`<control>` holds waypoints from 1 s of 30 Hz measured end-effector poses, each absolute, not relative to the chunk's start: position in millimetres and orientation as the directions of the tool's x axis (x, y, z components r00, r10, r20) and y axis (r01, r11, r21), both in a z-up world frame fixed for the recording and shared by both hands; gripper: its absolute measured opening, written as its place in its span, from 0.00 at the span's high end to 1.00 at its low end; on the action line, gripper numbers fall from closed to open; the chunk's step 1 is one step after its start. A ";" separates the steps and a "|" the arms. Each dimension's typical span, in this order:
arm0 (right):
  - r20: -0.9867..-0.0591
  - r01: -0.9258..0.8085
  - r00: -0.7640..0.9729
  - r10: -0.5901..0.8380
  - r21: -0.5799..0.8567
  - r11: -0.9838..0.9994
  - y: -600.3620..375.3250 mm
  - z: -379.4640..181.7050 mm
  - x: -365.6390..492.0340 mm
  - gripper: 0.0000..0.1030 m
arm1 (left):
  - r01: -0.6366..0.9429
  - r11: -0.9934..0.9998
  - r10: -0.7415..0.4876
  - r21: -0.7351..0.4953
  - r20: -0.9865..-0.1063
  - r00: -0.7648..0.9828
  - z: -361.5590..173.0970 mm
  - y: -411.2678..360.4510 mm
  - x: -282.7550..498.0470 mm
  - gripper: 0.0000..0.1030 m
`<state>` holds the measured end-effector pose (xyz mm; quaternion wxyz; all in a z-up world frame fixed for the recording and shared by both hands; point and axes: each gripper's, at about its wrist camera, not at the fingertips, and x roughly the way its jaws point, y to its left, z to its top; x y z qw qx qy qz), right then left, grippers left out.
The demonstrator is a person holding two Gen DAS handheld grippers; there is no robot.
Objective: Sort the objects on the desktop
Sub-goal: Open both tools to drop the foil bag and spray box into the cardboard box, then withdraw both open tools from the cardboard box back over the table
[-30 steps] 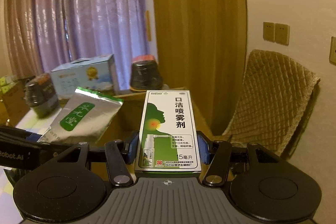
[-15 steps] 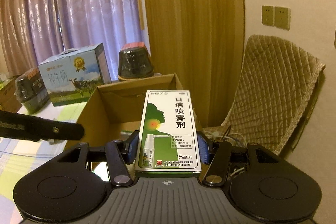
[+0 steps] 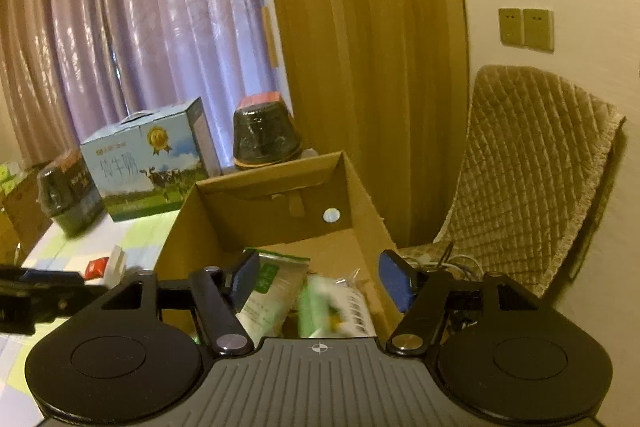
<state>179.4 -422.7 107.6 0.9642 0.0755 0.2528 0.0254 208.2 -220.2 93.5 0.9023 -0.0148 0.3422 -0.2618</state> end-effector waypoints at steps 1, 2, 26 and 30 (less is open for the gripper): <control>-0.485 -0.007 0.870 0.085 0.160 0.987 -423.6 109.1 175.4 0.38 | 0.461 0.865 -0.476 -0.197 -0.612 0.632 93.2 -215.2 205.1 0.38; -0.488 -0.005 0.869 0.084 0.161 0.987 -424.0 110.3 172.2 0.38 | 0.457 0.869 -0.468 -0.191 -0.616 0.633 92.1 -208.8 201.8 0.38; -0.535 -0.353 0.766 0.356 0.113 0.929 -235.7 134.6 114.2 0.02 | 0.194 0.980 -0.176 -0.052 -0.692 0.700 65.2 3.3 126.2 0.03; -0.572 -0.386 0.742 0.348 0.060 0.921 -203.2 122.8 120.1 0.02 | 0.158 0.987 -0.140 -0.039 -0.695 0.705 55.7 27.4 123.9 0.03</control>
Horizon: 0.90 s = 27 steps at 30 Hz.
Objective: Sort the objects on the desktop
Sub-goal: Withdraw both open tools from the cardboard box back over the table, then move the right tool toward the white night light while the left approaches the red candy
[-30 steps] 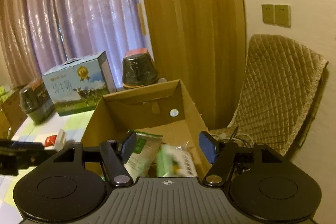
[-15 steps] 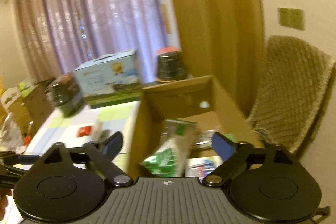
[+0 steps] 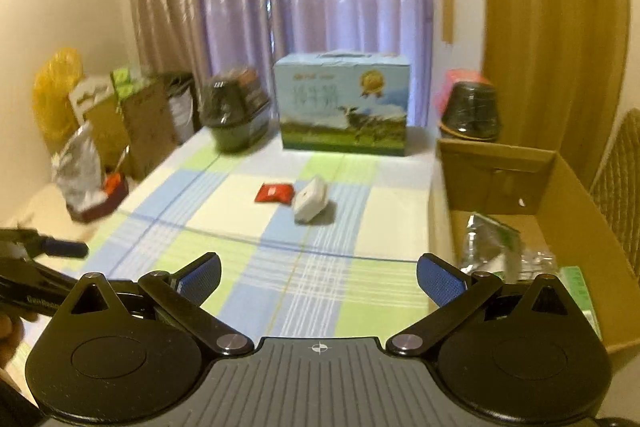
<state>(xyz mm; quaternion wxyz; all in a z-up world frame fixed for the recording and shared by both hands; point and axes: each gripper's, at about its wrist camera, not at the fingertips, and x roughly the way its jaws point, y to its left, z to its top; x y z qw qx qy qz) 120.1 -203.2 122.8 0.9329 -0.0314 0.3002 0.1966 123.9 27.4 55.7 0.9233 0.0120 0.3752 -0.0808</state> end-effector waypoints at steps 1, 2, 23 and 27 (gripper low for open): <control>-0.586 -0.392 0.734 0.345 0.050 0.919 -195.3 118.9 123.1 0.02 | 0.159 0.987 -0.140 -0.035 -0.686 0.714 53.3 32.1 123.4 0.03; -0.596 -0.395 0.727 0.342 0.044 0.917 -189.7 115.3 125.4 0.02 | 0.159 0.987 -0.136 -0.028 -0.676 0.724 50.9 37.0 123.4 0.03; -0.626 -0.454 0.716 0.309 -0.082 0.887 -128.9 69.6 224.5 0.02 | 0.289 0.954 -0.159 0.074 -0.694 0.703 15.0 57.8 219.7 0.01; -0.612 -0.476 0.730 0.303 -0.139 0.869 -114.7 57.1 250.7 0.02 | 0.306 0.949 -0.171 0.076 -0.692 0.701 13.3 62.3 249.0 0.01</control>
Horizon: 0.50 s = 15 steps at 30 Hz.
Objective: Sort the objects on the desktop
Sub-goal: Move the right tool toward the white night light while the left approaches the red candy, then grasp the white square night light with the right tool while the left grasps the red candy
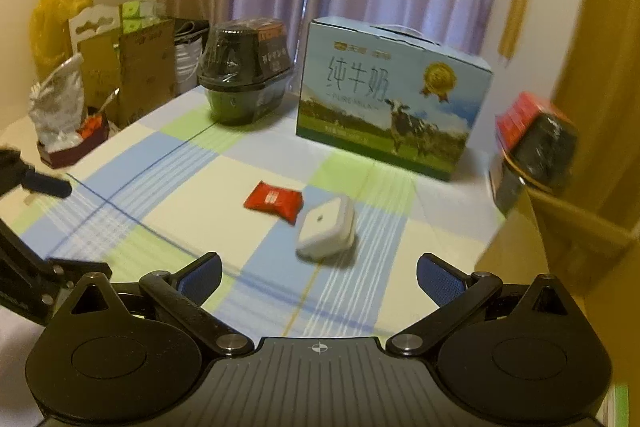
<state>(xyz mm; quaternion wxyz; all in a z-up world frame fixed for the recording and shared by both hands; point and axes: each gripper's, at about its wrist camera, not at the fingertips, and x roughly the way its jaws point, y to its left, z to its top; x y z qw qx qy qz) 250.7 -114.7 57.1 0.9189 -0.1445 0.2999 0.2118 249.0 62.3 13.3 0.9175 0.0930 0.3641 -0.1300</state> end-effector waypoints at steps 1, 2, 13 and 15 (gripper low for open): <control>-0.610 -0.477 0.734 0.300 -0.147 0.867 -113.0 53.5 256.7 0.02 | 0.314 0.945 -0.170 0.087 -0.690 0.704 12.6 63.0 255.6 0.01; -0.607 -0.479 0.737 0.298 -0.156 0.864 -111.0 49.6 262.9 0.02 | 0.324 0.941 -0.168 0.103 -0.686 0.708 11.0 62.6 263.2 0.01; -0.589 -0.518 0.758 0.279 -0.286 0.806 -85.4 -8.7 308.4 0.17 | 0.420 0.892 -0.206 0.168 -0.676 0.708 -15.2 58.0 317.8 0.01; -0.585 -0.519 0.764 0.270 -0.309 0.797 -81.0 -16.8 313.5 0.17 | 0.439 0.884 -0.225 0.159 -0.678 0.699 -18.9 57.6 326.9 0.01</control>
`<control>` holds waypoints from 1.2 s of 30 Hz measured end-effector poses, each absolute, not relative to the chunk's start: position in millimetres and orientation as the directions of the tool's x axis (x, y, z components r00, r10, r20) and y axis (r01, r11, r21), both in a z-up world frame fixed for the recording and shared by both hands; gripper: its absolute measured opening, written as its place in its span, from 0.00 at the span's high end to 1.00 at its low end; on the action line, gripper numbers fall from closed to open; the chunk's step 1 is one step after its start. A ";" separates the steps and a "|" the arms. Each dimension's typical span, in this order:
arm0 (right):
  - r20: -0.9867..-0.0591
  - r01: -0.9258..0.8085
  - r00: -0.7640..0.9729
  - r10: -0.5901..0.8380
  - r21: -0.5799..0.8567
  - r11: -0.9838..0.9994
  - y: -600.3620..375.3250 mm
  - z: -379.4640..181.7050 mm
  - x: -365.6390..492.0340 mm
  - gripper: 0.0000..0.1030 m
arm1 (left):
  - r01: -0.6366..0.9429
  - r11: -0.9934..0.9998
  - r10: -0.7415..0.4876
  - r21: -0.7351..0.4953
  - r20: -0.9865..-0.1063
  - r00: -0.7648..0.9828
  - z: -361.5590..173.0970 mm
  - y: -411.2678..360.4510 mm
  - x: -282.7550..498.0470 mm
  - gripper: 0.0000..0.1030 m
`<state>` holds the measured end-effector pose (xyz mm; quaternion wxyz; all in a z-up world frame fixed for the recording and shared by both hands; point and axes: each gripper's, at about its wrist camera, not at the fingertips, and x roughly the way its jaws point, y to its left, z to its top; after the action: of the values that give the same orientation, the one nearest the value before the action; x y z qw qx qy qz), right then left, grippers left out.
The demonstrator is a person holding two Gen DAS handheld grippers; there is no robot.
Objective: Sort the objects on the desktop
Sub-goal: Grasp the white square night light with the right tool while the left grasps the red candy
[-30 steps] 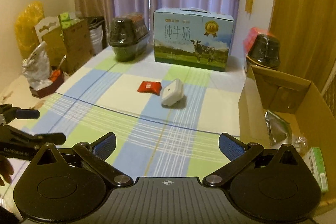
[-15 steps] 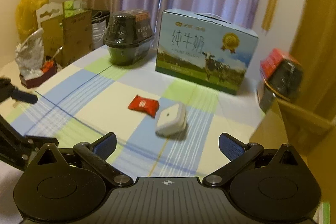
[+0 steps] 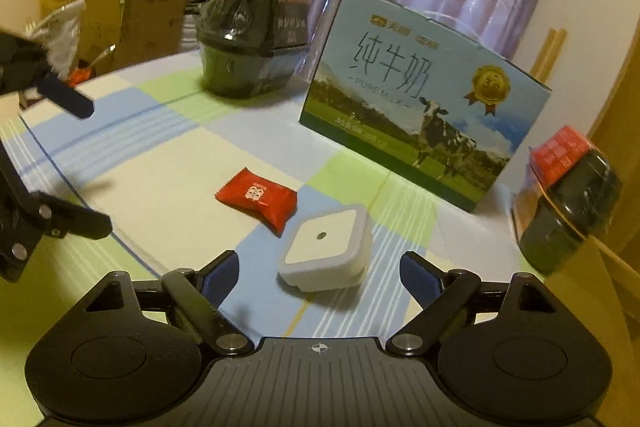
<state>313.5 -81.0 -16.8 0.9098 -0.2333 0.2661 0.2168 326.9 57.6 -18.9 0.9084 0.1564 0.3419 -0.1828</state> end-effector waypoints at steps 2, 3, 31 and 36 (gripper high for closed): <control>-0.584 -0.518 0.768 0.261 -0.327 0.791 -75.9 -25.2 319.9 0.18 | 0.452 0.877 -0.233 0.164 -0.678 0.697 -22.5 56.0 334.1 0.01; -0.585 -0.517 0.769 0.258 -0.332 0.789 -73.8 -28.3 323.1 0.18 | 0.459 0.872 -0.235 0.169 -0.678 0.696 -24.2 54.8 337.2 0.01; -0.643 -0.526 0.728 0.239 -0.300 0.796 -93.0 -37.7 372.0 0.37 | 0.720 0.606 -0.332 0.338 -0.715 0.615 -55.2 -5.9 437.1 0.24; -0.650 -0.520 0.716 0.252 -0.256 0.815 -101.4 -34.4 374.6 0.37 | 0.767 0.562 -0.365 0.309 -0.740 0.565 -55.3 -14.7 449.6 0.25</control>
<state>374.6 -101.4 -34.4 0.9009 -0.2158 0.3096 0.2143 449.6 -14.7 -55.3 0.8254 0.3184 0.3156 -0.3431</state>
